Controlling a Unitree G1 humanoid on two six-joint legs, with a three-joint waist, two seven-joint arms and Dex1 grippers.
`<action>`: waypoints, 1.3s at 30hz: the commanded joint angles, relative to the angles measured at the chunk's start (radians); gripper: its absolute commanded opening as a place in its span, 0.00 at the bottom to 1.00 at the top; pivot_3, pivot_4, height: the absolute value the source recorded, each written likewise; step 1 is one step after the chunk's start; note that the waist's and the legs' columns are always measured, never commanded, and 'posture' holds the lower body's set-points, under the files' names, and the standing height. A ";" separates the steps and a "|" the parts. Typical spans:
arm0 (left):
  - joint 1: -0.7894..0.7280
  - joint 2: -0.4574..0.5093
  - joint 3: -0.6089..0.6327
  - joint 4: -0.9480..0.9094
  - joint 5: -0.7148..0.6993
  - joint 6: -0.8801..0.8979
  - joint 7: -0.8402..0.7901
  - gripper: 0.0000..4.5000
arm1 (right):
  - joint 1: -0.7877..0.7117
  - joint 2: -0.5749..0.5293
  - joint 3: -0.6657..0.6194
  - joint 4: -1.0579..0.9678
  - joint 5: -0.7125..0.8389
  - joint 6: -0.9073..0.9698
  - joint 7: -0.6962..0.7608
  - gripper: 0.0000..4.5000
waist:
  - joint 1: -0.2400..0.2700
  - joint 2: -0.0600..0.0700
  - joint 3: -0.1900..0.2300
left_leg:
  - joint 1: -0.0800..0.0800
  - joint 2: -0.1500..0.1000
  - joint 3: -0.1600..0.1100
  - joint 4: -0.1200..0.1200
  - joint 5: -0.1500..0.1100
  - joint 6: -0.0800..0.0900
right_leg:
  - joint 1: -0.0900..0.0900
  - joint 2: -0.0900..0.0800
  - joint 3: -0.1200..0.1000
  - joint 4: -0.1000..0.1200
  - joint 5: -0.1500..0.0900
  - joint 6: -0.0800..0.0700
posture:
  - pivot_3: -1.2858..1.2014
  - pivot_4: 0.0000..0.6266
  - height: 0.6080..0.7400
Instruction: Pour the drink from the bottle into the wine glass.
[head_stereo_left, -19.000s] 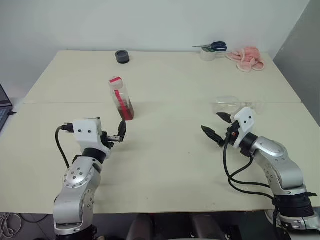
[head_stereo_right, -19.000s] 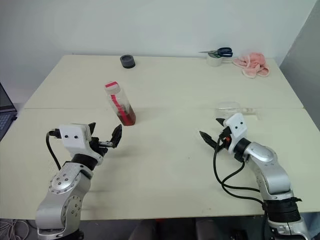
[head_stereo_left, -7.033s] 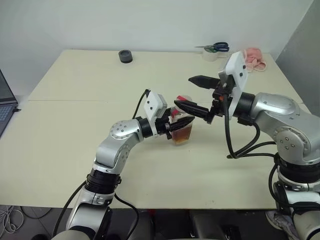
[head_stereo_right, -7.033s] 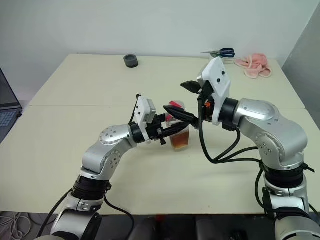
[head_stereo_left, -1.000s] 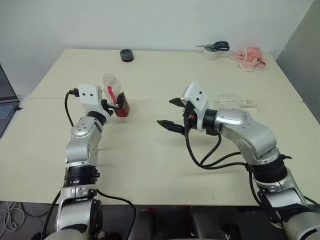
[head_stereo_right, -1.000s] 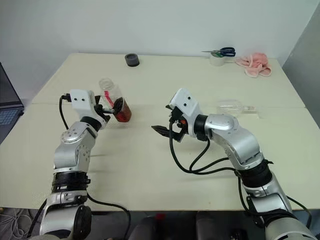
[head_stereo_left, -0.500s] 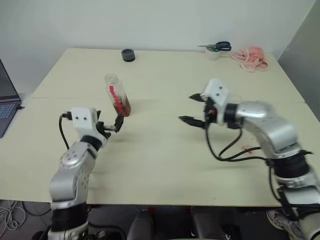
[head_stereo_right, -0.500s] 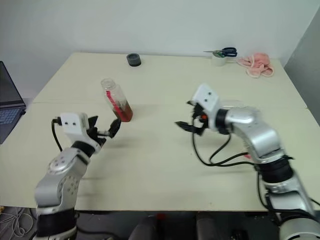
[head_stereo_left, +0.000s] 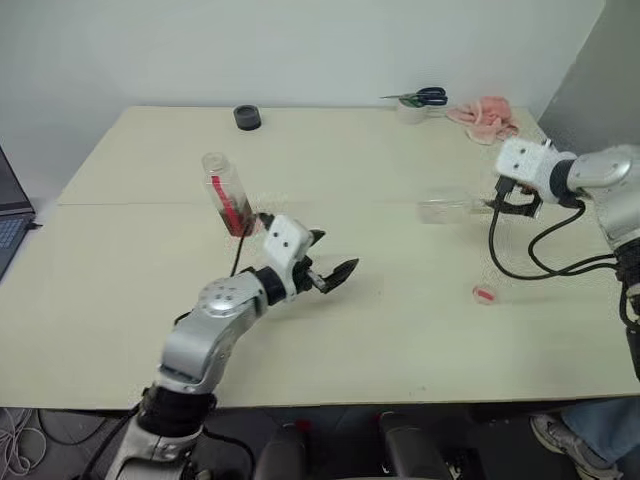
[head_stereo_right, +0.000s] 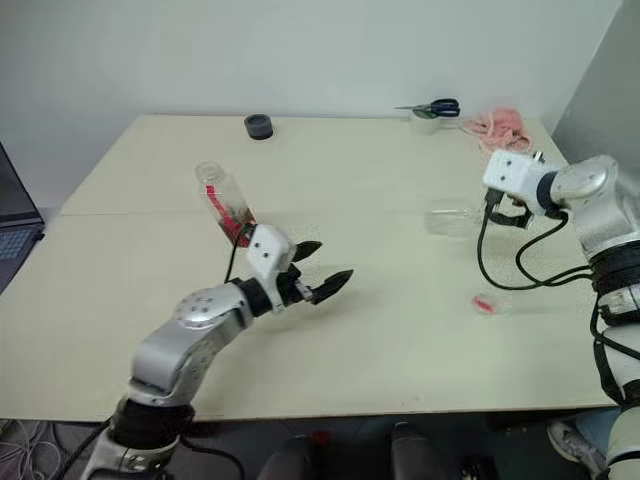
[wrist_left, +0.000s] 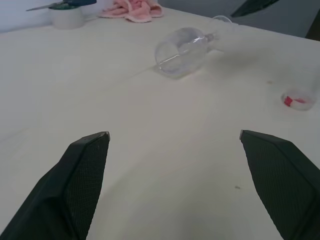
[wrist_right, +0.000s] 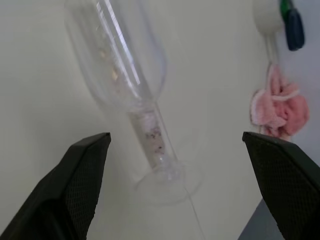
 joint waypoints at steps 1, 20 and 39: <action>-0.030 -0.025 -0.014 0.001 0.022 -0.037 -0.004 0.99 | -0.091 0.039 0.014 0.160 -0.082 -0.085 -0.074 1.00 | -0.003 0.000 0.000 | 0.000 0.000 0.001 0.000 0.000 0.000 | 0.000 -0.001 0.000 0.000 0.000 0.000 | 0.52 0.24 1.00; -0.030 -0.066 -0.006 -0.023 0.071 -0.031 0.016 0.99 | -0.181 0.206 0.051 0.490 -0.264 -0.151 -0.281 1.00 | 0.001 0.000 0.000 | -0.001 0.000 0.000 -0.004 0.000 0.000 | -0.001 -0.005 0.000 -0.001 0.000 0.001 | 0.52 0.24 1.00; -0.010 -0.046 0.014 -0.052 0.069 -0.018 0.042 1.00 | -0.163 0.260 0.039 0.504 -0.276 -0.179 -0.321 0.06 | -0.004 0.000 0.000 | 0.000 -0.001 0.000 -0.004 0.000 0.000 | -0.001 -0.004 0.000 0.000 0.000 0.001 | 0.52 0.24 1.00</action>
